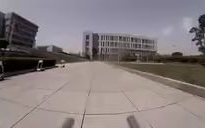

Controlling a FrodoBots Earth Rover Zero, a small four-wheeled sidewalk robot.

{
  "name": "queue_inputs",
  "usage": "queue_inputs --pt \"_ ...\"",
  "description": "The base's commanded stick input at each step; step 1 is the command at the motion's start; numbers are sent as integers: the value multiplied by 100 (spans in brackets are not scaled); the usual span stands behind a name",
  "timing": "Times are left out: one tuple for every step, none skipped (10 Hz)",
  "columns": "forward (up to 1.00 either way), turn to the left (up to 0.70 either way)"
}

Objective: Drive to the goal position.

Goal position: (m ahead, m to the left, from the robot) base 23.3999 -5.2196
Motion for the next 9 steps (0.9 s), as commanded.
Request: queue_inputs --pt "70 0" --pt "70 0" --pt "70 0" --pt "70 0" --pt "70 0" --pt "70 0" --pt "70 0" --pt "70 0" --pt "70 0"
